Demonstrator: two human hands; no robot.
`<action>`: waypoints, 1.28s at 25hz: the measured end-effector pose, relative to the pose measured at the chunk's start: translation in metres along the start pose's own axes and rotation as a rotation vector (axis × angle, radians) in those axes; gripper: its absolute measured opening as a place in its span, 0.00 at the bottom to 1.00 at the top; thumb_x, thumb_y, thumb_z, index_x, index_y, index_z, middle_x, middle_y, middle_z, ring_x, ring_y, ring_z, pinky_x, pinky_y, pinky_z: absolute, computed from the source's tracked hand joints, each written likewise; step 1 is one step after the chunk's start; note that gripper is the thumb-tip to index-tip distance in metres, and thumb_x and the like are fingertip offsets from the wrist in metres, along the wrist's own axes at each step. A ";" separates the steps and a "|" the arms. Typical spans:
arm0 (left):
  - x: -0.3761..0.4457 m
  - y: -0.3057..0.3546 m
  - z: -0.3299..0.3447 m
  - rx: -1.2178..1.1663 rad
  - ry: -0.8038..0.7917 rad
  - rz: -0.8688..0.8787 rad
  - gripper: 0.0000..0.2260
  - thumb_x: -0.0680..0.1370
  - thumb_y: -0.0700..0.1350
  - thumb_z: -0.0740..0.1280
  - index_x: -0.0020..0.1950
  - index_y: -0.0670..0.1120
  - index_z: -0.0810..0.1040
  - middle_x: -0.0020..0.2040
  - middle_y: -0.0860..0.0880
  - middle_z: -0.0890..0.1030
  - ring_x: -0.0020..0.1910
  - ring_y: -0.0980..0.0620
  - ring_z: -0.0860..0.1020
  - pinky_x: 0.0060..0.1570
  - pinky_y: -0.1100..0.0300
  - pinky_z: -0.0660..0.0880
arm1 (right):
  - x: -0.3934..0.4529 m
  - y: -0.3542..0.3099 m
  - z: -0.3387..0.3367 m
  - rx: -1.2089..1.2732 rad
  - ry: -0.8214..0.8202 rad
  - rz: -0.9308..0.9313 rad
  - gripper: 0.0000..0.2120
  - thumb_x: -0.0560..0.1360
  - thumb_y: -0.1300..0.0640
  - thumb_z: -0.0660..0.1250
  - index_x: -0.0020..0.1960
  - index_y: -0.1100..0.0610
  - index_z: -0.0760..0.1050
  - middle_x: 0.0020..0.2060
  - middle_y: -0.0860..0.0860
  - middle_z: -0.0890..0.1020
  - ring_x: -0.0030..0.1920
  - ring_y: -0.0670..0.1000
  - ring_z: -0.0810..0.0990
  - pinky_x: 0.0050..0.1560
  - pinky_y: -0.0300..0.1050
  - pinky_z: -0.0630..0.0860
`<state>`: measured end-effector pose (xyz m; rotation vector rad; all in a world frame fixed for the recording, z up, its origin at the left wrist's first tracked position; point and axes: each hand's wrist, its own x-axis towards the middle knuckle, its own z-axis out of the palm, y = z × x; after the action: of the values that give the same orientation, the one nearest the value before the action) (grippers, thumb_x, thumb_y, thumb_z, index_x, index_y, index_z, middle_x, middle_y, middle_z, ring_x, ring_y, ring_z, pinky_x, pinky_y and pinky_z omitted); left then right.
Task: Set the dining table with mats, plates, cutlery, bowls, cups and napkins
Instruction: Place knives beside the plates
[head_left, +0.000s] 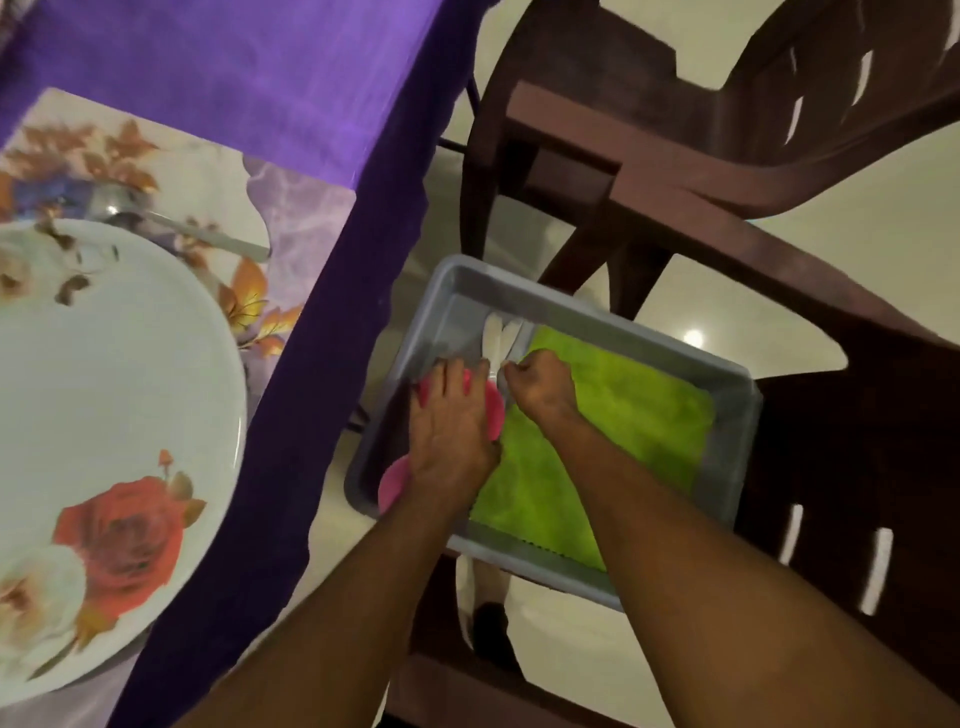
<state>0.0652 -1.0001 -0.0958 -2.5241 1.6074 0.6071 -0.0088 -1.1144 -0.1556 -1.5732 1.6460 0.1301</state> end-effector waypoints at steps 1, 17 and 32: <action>0.001 0.000 0.004 0.016 0.056 -0.005 0.44 0.69 0.58 0.77 0.77 0.52 0.57 0.75 0.46 0.65 0.76 0.45 0.62 0.72 0.43 0.63 | 0.007 -0.005 0.006 -0.015 -0.008 0.002 0.21 0.77 0.45 0.68 0.51 0.64 0.81 0.50 0.63 0.84 0.54 0.63 0.82 0.48 0.50 0.76; 0.030 -0.034 -0.011 -0.378 -0.169 -0.247 0.56 0.55 0.74 0.77 0.77 0.57 0.58 0.80 0.52 0.40 0.78 0.36 0.53 0.70 0.29 0.62 | 0.036 -0.023 0.032 -0.189 -0.013 0.035 0.19 0.71 0.47 0.72 0.57 0.57 0.77 0.52 0.55 0.82 0.51 0.59 0.81 0.43 0.48 0.76; 0.030 -0.034 -0.008 -0.340 -0.168 -0.229 0.53 0.58 0.72 0.77 0.77 0.57 0.60 0.80 0.51 0.38 0.77 0.35 0.54 0.68 0.29 0.65 | 0.037 -0.023 0.031 -0.102 0.061 0.141 0.09 0.74 0.55 0.74 0.52 0.58 0.81 0.52 0.56 0.84 0.51 0.59 0.84 0.45 0.49 0.81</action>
<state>0.1088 -1.0127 -0.1042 -2.7415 1.2243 1.1091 0.0308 -1.1300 -0.1876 -1.5493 1.8234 0.2459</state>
